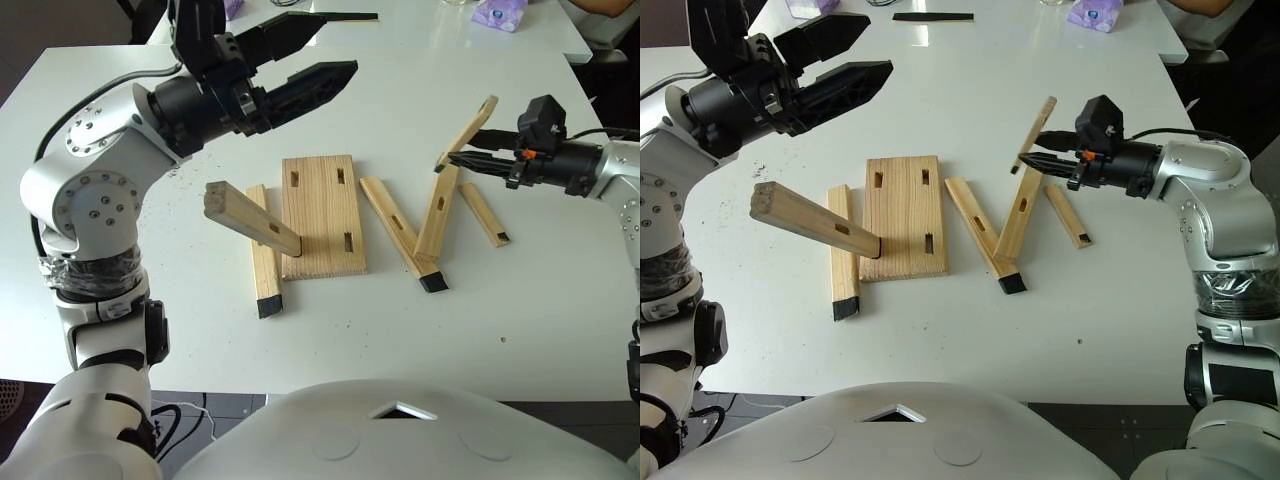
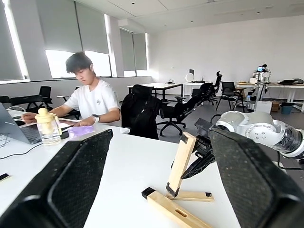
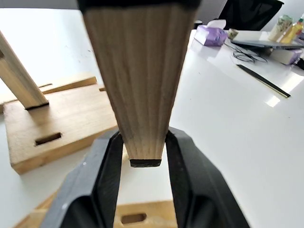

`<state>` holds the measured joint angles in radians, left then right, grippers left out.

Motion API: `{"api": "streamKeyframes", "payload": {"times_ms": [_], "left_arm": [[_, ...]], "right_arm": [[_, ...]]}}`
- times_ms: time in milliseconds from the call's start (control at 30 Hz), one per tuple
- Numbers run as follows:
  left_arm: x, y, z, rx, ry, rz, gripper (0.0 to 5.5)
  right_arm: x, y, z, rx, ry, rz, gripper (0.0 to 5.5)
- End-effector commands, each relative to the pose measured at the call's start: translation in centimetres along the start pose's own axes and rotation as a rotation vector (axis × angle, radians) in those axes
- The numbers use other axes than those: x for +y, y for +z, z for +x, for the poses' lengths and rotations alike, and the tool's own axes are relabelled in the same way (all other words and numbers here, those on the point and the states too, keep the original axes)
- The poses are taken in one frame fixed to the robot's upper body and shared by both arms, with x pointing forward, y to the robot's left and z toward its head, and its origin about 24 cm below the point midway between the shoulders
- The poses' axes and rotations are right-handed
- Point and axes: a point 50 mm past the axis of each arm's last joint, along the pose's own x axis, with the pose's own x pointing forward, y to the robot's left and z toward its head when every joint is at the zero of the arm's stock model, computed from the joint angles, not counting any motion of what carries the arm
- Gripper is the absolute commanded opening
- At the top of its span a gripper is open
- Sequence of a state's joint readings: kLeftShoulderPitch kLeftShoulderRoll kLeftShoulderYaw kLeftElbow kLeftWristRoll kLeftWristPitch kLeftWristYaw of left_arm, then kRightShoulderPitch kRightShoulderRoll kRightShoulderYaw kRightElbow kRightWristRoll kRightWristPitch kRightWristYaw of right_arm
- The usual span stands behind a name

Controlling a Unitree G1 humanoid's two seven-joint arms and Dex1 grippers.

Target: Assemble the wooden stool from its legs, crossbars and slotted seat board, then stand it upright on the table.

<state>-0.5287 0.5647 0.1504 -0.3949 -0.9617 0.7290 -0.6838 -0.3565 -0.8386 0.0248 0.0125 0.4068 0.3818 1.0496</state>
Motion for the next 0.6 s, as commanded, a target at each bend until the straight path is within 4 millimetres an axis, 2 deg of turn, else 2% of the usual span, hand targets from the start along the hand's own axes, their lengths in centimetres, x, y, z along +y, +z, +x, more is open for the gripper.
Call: {"api": "streamKeyframes", "payload": {"times_ms": [33, 367, 600], "left_arm": [[-0.4, -0.4, 0.0, 0.000, 0.017, 0.002, 3.77], [-0.7, -0.8, -0.3, 0.000, 0.036, -0.003, 3.77], [-0.7, -0.8, -0.4, -0.003, 0.035, -0.007, 3.77]], "right_arm": [[-0.7, -1.4, 0.4, 0.048, 0.017, -0.011, 1.30], [0.2, -2.5, 0.5, 0.075, 0.127, -0.003, 1.30], [0.5, -3.7, 1.1, 0.106, 0.132, -0.019, 1.30]]}}
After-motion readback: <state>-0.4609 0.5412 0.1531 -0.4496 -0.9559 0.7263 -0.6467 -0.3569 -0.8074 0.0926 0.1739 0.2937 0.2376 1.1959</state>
